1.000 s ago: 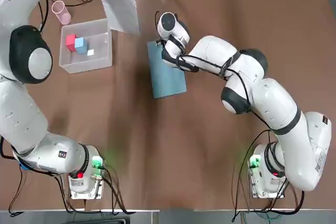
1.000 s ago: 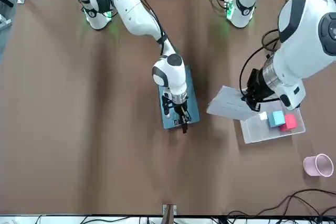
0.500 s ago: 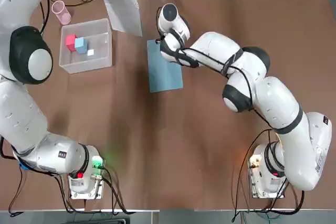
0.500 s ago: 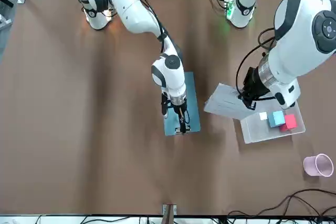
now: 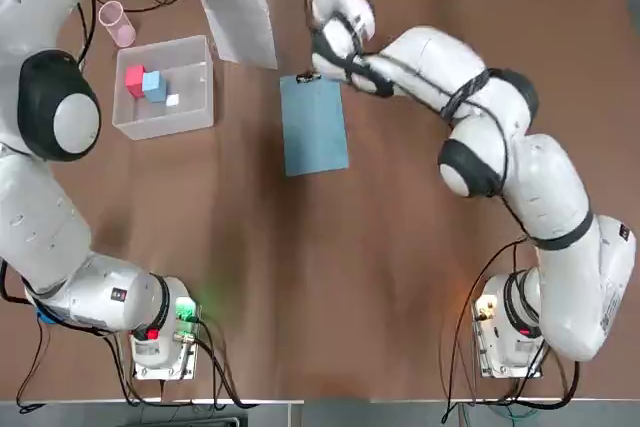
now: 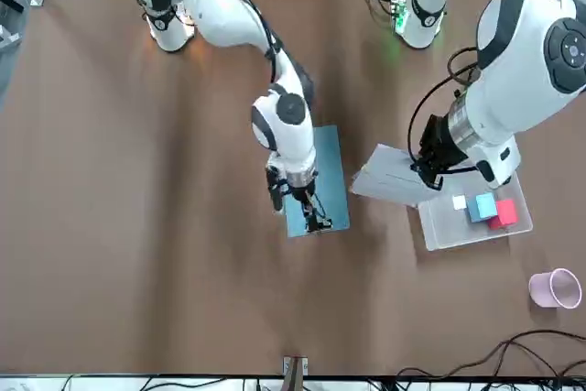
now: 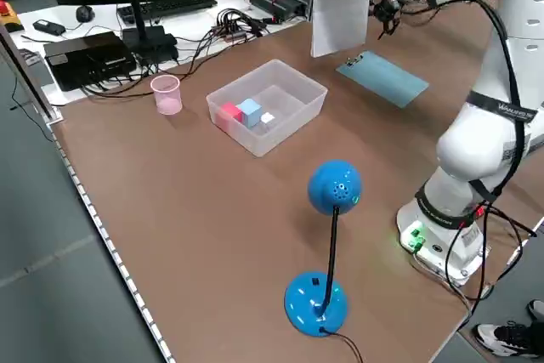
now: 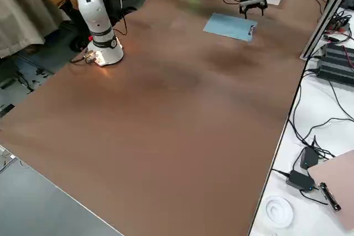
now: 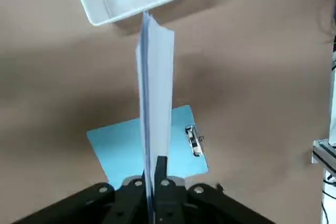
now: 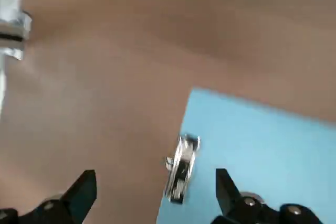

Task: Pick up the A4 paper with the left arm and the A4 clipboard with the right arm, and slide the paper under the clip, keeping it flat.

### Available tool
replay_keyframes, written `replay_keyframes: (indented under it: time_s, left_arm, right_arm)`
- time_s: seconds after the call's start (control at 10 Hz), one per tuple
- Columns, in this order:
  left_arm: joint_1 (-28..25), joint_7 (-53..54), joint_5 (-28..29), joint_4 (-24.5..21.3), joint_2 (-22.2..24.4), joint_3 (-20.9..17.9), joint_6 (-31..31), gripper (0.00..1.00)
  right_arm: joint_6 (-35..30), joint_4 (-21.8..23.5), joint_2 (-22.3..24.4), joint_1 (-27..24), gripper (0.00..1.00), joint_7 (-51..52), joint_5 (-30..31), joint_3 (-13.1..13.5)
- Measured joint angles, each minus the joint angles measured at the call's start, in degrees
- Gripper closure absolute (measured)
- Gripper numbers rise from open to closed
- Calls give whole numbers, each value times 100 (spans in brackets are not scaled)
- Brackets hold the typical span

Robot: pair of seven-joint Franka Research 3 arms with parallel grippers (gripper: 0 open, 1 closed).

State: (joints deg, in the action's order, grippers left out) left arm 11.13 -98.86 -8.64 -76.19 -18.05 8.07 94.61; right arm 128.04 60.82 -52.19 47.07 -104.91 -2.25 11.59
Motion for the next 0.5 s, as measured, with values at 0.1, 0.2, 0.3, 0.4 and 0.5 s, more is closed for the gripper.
replay_keyframes:
  time_s: [0.1,0.2,0.3,0.4,0.5]
  left_arm:
    - [11,-281,-9,-17,-1,33,58,99]
    - [42,-544,-10,-84,-11,80,213,99]
    - [129,-806,-10,-191,-33,104,433,99]
    - [231,-1119,-10,-294,-57,122,681,99]
    - [361,-1491,-9,-368,-82,127,952,99]
  right_arm:
    - [-404,208,411,-256,0,887,-7,-1]
    - [-632,521,851,-500,0,1787,-14,3]
    - [-711,931,1312,-752,0,2635,-16,7]
    - [-761,1383,1782,-1025,0,3465,-16,11]
    - [-870,1804,2230,-1307,0,4278,-17,13]
